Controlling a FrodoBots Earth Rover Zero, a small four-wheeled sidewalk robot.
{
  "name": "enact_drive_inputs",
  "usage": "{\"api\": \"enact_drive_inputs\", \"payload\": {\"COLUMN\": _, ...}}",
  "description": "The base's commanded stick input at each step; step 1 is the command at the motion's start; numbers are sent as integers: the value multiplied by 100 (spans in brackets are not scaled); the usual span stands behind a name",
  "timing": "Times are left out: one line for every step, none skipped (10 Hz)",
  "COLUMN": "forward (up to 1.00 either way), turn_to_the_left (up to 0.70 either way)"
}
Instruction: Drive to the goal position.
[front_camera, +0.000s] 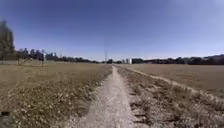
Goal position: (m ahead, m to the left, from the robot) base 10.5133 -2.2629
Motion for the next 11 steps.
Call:
{"api": "enact_drive_inputs", "payload": {"forward": 70, "turn_to_the_left": 0}}
{"api": "enact_drive_inputs", "payload": {"forward": 70, "turn_to_the_left": 0}}
{"api": "enact_drive_inputs", "payload": {"forward": 70, "turn_to_the_left": 0}}
{"api": "enact_drive_inputs", "payload": {"forward": 70, "turn_to_the_left": 0}}
{"api": "enact_drive_inputs", "payload": {"forward": 70, "turn_to_the_left": 0}}
{"api": "enact_drive_inputs", "payload": {"forward": 70, "turn_to_the_left": 0}}
{"api": "enact_drive_inputs", "payload": {"forward": 70, "turn_to_the_left": -4}}
{"api": "enact_drive_inputs", "payload": {"forward": 70, "turn_to_the_left": -27}}
{"api": "enact_drive_inputs", "payload": {"forward": 70, "turn_to_the_left": -32}}
{"api": "enact_drive_inputs", "payload": {"forward": 70, "turn_to_the_left": -19}}
{"api": "enact_drive_inputs", "payload": {"forward": 70, "turn_to_the_left": -1}}
